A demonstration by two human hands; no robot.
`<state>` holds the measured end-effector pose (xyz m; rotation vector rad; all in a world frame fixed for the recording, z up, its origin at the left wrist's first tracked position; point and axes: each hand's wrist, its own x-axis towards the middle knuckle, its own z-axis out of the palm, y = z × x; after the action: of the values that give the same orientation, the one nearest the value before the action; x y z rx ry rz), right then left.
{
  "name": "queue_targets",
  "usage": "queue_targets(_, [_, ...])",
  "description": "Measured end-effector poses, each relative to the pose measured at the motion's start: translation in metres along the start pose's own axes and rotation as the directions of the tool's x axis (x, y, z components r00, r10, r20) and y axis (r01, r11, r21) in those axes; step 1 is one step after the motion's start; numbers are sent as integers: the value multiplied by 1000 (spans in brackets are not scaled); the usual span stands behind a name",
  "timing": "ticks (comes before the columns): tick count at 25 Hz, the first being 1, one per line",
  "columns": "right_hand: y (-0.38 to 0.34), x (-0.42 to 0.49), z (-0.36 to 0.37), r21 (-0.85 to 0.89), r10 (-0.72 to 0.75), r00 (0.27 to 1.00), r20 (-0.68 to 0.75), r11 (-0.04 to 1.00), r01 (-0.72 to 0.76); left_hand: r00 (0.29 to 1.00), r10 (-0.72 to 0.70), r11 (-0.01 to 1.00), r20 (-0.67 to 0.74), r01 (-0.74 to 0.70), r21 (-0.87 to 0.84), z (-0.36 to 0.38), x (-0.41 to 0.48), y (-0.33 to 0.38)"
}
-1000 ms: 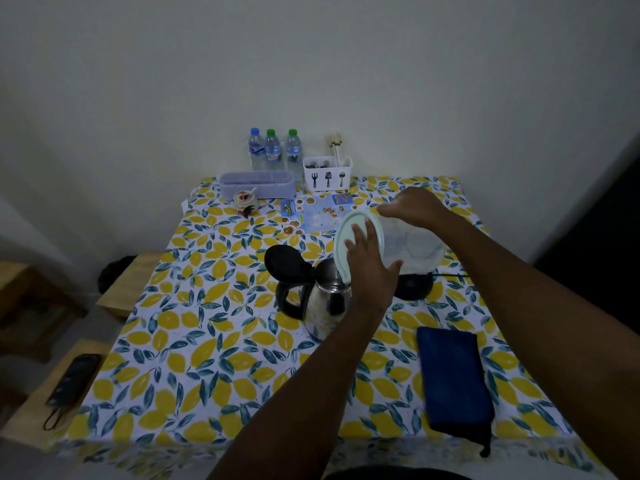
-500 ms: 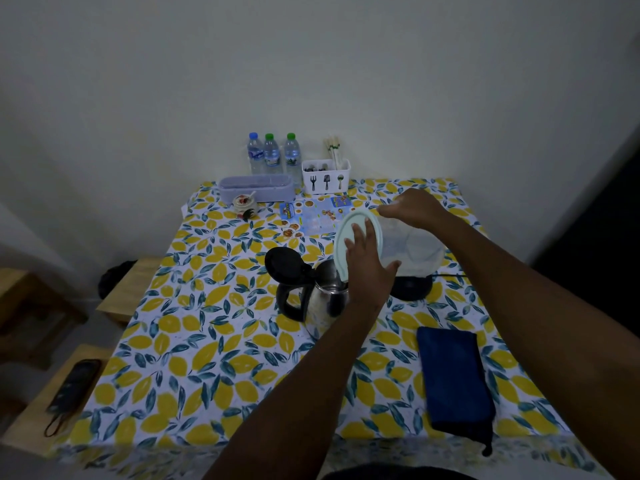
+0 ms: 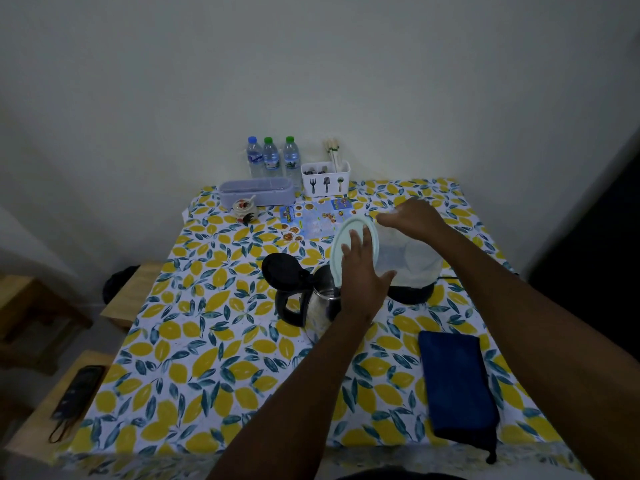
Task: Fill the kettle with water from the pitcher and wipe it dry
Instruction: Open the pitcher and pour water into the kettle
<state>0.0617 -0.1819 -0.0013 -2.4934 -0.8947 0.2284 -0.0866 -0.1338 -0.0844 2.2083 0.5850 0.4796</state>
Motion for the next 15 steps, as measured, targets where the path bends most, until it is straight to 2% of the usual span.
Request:
queue_targets(3, [18,-4,5,129,76,997,0,989,-75,996,77,988,46,-83,133,0,3,0])
queue_targets(5, [34,-9,7,314,173,985,-16,936,-160,987,134,963,92,-151,224,2,8,5])
queue_targets(9, [76,-20,18,581,326,945,21,766,-277,957,182,888,225,-258,381,19,17,18])
queue_targets(15, [157,-38,31,768,583,807,96,472,-433,868,250,776,428,-444,447,75,27,42])
